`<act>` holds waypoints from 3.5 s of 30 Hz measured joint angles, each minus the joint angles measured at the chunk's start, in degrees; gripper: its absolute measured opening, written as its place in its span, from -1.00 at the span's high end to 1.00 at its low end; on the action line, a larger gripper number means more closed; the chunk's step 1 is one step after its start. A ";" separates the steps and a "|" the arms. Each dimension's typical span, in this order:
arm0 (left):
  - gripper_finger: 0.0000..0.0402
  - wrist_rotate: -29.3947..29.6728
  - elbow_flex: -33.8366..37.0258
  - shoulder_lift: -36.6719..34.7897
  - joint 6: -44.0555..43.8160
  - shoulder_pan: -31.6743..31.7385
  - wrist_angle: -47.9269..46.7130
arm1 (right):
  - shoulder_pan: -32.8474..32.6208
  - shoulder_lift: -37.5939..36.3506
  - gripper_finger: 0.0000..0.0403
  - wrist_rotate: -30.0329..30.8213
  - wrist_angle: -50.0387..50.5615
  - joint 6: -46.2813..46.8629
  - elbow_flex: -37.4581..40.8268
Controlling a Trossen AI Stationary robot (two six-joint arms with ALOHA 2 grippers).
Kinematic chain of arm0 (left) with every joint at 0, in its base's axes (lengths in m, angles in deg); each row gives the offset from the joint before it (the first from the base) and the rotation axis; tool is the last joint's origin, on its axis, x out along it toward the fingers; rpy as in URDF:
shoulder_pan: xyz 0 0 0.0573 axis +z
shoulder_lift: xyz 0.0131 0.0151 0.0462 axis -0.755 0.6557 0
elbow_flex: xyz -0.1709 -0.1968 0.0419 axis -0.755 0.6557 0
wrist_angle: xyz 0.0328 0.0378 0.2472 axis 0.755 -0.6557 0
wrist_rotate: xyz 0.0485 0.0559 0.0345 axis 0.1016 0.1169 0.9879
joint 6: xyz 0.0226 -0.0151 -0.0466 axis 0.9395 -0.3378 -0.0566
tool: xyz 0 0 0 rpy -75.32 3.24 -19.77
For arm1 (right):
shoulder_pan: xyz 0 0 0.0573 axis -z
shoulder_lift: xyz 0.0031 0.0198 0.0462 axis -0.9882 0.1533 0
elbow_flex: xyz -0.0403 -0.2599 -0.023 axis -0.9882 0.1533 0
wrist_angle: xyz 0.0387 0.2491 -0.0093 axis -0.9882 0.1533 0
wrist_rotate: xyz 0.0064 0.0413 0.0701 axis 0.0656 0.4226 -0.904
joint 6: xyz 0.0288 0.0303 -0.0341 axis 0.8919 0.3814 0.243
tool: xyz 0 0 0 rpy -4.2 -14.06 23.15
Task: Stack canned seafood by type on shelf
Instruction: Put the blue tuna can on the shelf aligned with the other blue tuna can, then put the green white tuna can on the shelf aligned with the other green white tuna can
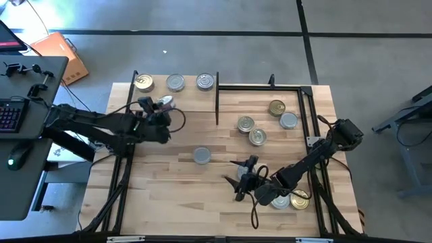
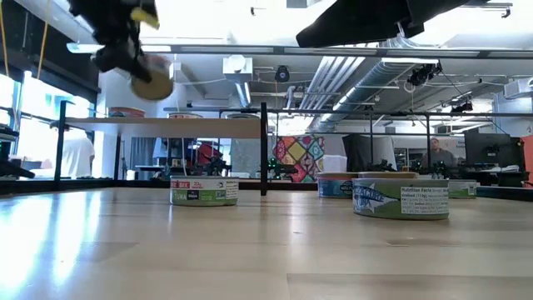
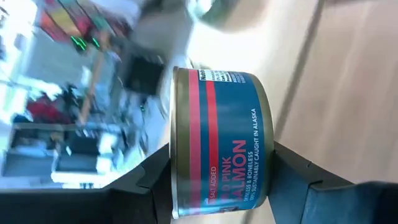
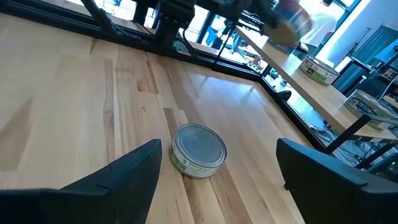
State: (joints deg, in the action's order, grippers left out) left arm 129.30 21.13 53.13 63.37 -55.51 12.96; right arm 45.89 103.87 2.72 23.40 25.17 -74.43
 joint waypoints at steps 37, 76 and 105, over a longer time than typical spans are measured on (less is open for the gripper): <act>-0.02 -8.03 0.02 6.59 -12.23 15.15 -23.67 | 0.00 0.04 -0.54 -0.86 0.84 0.33 0.02; 0.02 -11.11 0.13 3.42 -7.71 19.28 -18.91 | 0.02 0.07 -0.54 -0.86 0.84 0.36 0.04; 0.02 -7.11 0.09 3.42 -15.80 11.96 -18.50 | 0.04 0.07 -0.54 -0.86 0.80 0.39 0.04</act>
State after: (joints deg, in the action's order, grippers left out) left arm 122.19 21.22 56.55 47.58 -43.54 -5.54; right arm 45.94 103.94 1.86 24.20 25.57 -74.39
